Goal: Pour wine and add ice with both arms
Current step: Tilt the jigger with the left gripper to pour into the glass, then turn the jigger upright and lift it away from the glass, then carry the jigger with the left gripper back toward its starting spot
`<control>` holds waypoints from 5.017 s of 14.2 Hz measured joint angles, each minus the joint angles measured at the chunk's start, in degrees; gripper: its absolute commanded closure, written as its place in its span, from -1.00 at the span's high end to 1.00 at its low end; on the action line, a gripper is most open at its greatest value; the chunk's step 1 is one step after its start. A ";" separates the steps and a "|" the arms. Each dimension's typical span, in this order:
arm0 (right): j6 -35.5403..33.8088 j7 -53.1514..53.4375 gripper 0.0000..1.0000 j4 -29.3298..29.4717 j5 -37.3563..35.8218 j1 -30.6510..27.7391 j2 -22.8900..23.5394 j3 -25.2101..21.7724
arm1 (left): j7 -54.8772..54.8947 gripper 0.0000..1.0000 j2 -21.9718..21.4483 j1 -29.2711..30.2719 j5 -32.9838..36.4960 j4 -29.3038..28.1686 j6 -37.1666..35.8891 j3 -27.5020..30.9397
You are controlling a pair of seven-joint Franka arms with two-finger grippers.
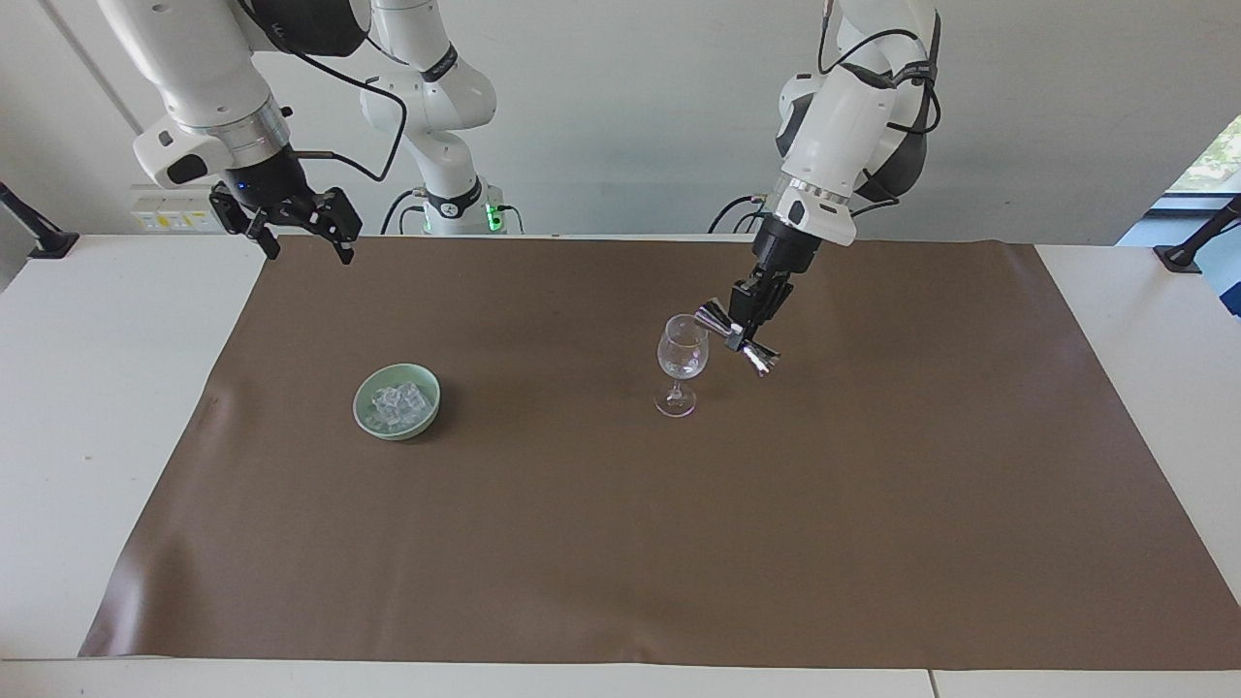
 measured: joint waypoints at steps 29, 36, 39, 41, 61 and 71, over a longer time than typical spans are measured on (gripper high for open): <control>0.00 0.00 1.00 0.00 0.00 0.00 0.00 0.00 | -0.08 -1.00 0.75 -1.47 16.13 2.93 5.29 -1.07; 0.00 0.00 1.00 0.00 0.00 0.00 0.00 0.00 | -0.08 -1.00 1.02 -1.88 17.53 2.93 5.35 -1.03; 0.00 0.00 1.00 0.00 0.00 0.00 0.00 0.00 | -0.18 -1.00 1.33 -1.88 17.49 3.01 4.94 -0.72; 0.00 0.00 1.00 0.00 0.00 0.00 0.00 0.00 | -0.41 -1.00 1.41 -1.87 17.11 3.57 2.28 -0.39; 0.00 0.00 1.00 0.00 0.00 0.00 0.00 0.00 | -0.20 -1.00 8.05 19.06 -25.93 16.16 -30.50 1.24; 0.00 0.00 1.00 0.00 0.00 0.00 0.00 0.00 | 2.14 -1.00 17.25 35.29 -40.08 20.24 -44.92 1.24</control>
